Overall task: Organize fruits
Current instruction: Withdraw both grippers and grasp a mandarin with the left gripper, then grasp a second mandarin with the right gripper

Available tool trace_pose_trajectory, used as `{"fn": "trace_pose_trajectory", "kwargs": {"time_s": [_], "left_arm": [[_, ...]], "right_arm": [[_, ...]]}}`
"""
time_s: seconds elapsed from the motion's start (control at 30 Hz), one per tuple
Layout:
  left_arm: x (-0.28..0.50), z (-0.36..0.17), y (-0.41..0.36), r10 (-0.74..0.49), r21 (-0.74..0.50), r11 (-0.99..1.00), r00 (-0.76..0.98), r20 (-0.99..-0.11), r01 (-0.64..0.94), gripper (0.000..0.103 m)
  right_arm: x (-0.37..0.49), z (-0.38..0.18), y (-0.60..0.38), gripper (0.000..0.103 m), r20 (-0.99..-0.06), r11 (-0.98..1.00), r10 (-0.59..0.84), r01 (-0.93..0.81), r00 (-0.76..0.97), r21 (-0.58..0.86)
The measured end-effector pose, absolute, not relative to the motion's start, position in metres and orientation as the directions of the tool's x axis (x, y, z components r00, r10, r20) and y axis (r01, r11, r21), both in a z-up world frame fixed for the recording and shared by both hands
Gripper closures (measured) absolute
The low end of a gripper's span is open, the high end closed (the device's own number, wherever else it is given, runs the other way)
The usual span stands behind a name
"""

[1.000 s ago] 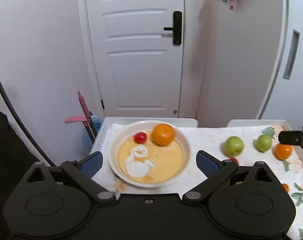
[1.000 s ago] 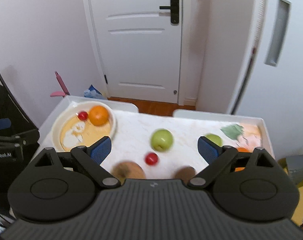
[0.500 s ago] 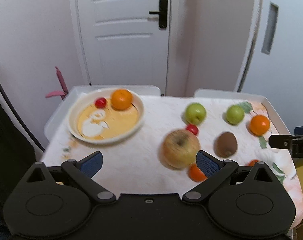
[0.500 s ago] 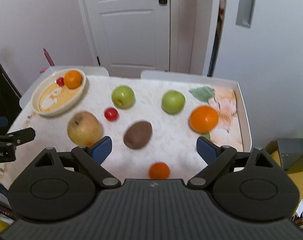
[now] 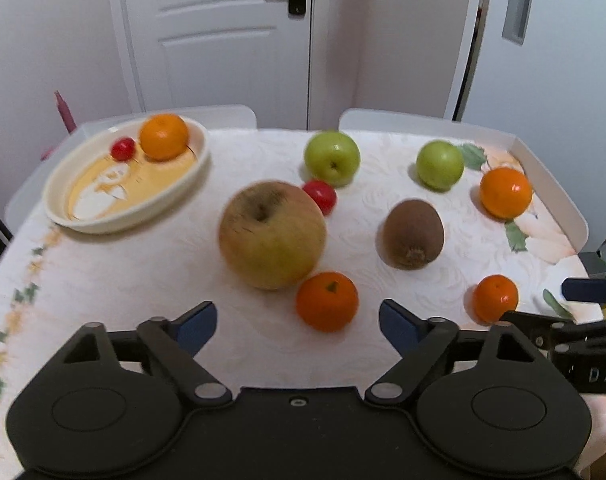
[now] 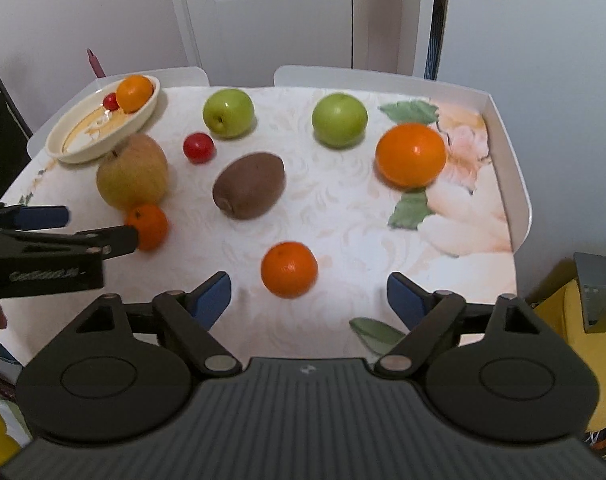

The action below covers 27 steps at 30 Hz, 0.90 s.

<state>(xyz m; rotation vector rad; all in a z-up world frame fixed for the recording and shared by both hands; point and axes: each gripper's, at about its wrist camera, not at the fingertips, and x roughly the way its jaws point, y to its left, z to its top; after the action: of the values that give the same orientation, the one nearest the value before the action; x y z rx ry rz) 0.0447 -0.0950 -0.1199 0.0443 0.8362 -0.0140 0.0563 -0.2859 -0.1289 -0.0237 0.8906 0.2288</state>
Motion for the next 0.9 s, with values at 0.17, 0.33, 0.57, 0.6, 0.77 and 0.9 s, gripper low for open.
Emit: {"fn": "trace_pose_trajectory", "kwargs": {"time_s": [0.17, 0.33, 0.57, 0.6, 0.77, 0.9], "left_arm": [[0.058, -0.138, -0.102, -0.001, 0.018, 1.0, 0.652, -0.759, 0.022, 0.026], [0.065, -0.142, -0.108, 0.002, 0.023, 0.999, 0.656, -0.755, 0.024, 0.03], [0.067, -0.142, -0.11, 0.014, 0.043, 0.999, 0.662, -0.75, 0.027, 0.06], [0.066, -0.142, -0.11, 0.014, 0.045, 0.999, 0.661, -0.75, 0.03, 0.06], [0.062, -0.141, -0.106, 0.005, 0.035, 0.999, 0.657, -0.754, 0.033, 0.06], [0.056, -0.14, -0.103, 0.015, 0.048, 0.998, 0.657, -0.754, 0.033, 0.06]], "right_arm": [[0.058, -0.139, -0.284, 0.019, -0.769, 0.973, 0.192, -0.218, 0.61, 0.071], [0.058, -0.143, -0.28, 0.022, -0.765, 0.971, 0.191, -0.231, 0.615, 0.057], [0.06, -0.144, -0.277, 0.029, -0.762, 0.971, 0.193, -0.231, 0.618, 0.058], [0.06, -0.144, -0.276, 0.029, -0.762, 0.971, 0.192, -0.23, 0.619, 0.058], [0.064, -0.144, -0.275, 0.031, -0.756, 0.973, 0.189, -0.224, 0.627, 0.058], [0.067, -0.144, -0.274, 0.035, -0.754, 0.973, 0.19, -0.221, 0.629, 0.06]]}}
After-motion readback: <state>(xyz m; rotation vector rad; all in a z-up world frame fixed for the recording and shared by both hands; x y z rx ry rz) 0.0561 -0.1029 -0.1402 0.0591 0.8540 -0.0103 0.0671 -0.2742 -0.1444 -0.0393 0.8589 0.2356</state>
